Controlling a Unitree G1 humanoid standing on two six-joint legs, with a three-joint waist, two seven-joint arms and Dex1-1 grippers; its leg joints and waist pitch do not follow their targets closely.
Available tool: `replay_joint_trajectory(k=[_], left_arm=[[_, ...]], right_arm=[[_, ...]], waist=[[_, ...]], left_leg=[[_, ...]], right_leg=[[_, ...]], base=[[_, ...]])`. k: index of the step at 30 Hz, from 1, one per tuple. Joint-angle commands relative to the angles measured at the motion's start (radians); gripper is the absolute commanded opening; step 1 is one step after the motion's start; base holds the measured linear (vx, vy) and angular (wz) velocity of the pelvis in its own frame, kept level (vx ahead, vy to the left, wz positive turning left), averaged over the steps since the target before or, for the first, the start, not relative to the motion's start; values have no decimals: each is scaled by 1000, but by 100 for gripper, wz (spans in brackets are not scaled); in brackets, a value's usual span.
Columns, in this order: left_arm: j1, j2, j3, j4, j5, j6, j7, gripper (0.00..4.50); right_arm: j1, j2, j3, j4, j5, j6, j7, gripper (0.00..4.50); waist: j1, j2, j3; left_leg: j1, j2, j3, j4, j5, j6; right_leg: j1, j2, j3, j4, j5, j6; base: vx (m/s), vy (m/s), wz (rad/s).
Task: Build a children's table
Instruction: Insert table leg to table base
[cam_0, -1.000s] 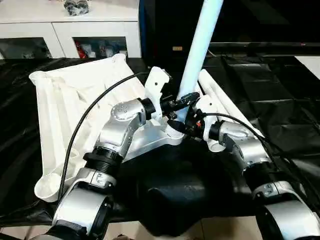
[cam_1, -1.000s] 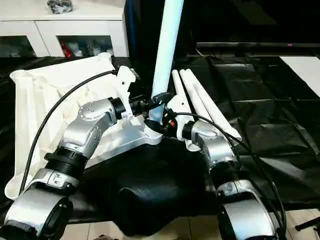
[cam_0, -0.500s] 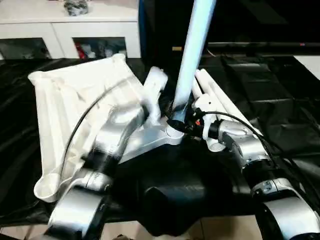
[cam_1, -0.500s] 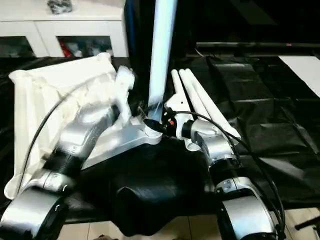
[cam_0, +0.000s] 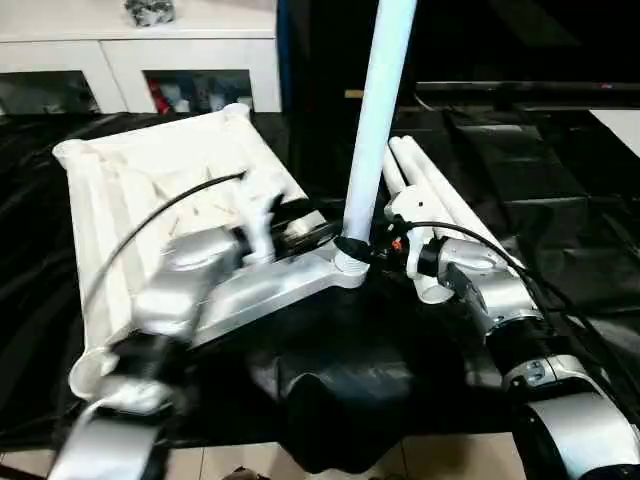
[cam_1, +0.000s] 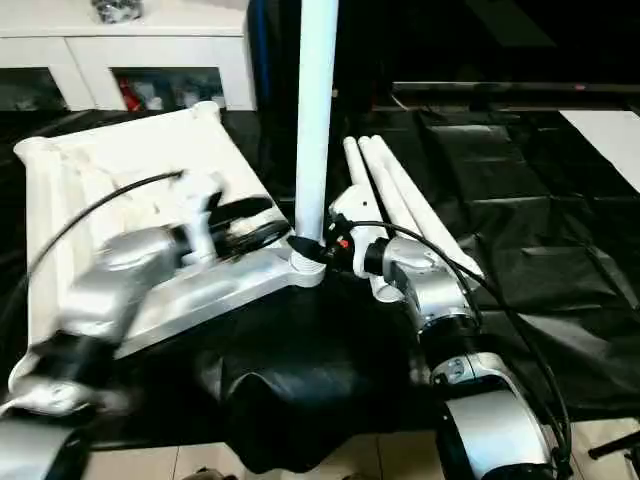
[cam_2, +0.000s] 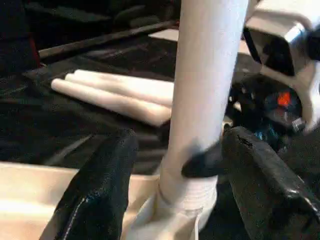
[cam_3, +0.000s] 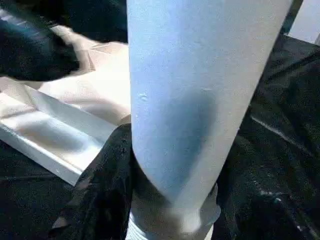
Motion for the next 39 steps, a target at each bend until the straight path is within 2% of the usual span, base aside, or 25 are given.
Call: replay_joint_trajectory(k=[1,4,8,9,10,11,13,15,17,20,27,30,31,35,39], left_arm=[[9,25,-29,-35,26,1,-24,307],[32,64,-79,-46,81,-9,-32,307],[51,67,-135,-18,146,-14,1,307],[61,68,-165,-9,177,-10,9,307],[64,67,-174,-7,186,-7,10,307],[71,67,-192,-4,202,9,14,289],[76,72,-212,2,221,32,19,271],[78,80,-231,20,244,61,32,268],[72,86,-231,46,264,63,52,236],[60,90,-221,76,276,70,72,218],[50,84,-201,81,249,103,65,158],[45,88,-207,94,260,109,71,152],[45,88,-207,94,260,109,71,130],[39,99,-233,102,267,99,34,111],[41,109,-251,95,271,101,7,82]], right_arm=[[-9,-1,1,7,-6,-2,0,193],[-4,-1,1,2,-5,-1,-1,193],[7,1,-4,-7,1,3,-5,193],[13,3,-8,-11,5,4,-10,193],[15,3,-9,-12,6,5,-12,193],[20,5,-12,-16,8,6,-16,193],[26,7,-14,-22,10,7,-20,193],[34,10,-13,-31,10,8,-24,193],[42,12,-12,-38,11,9,-27,193],[51,13,-11,-47,12,10,-29,193],[66,11,-7,-61,15,16,-29,193],[71,11,-5,-68,15,20,-29,193],[71,11,-5,-68,15,20,-29,193],[74,9,-1,-74,12,24,-26,193],[69,7,7,-72,10,33,-10,193]], waist=[[1,-3,-68],[-1,-1,-68],[-2,-1,-68],[0,3,-70],[-2,1,-69],[0,1,-70],[-1,7,-71],[-3,5,-71],[-3,6,-70],[-4,4,-68],[-2,3,-72],[-2,3,-70],[-2,2,-69],[-2,0,-69],[-3,-1,-70]], left_leg=[[18,46,-20,-68,-202,29],[18,45,-19,-67,-194,30],[18,44,-19,-67,-195,28],[18,43,-19,-66,-192,27],[18,43,-19,-66,-193,28],[18,43,-19,-66,-189,28],[18,44,-21,-66,-188,27],[18,42,-20,-66,-191,25],[18,42,-20,-66,-199,23],[20,40,-21,-67,-221,15],[19,41,-21,-65,-196,21],[20,40,-21,-65,-204,23],[19,40,-21,-66,-206,22],[19,39,-22,-66,-208,21],[19,40,-22,-66,-192,25]], right_leg=[[45,-76,42,-69,-199,-235],[45,-76,44,-68,-180,-235],[46,-75,44,-68,-179,-231],[46,-76,44,-67,-175,-232],[46,-75,44,-68,-172,-231],[47,-76,44,-67,-169,-231],[47,-76,44,-66,-157,-237],[47,-73,44,-66,-142,-240],[48,-75,44,-68,-152,-243],[48,-74,43,-72,-194,-233],[49,-75,44,-67,-158,-242],[48,-76,43,-70,-178,-240],[48,-76,43,-71,-184,-239],[47,-76,44,-73,-205,-229],[48,-76,44,-69,-178,-234]], base=[[0,0,0],[0,0,0],[0,0,0],[0,0,0],[0,0,0],[0,0,0],[0,0,0],[0,0,0],[0,0,0],[0,0,0],[0,0,0],[0,0,0],[0,0,0],[0,0,0],[0,0,0]])
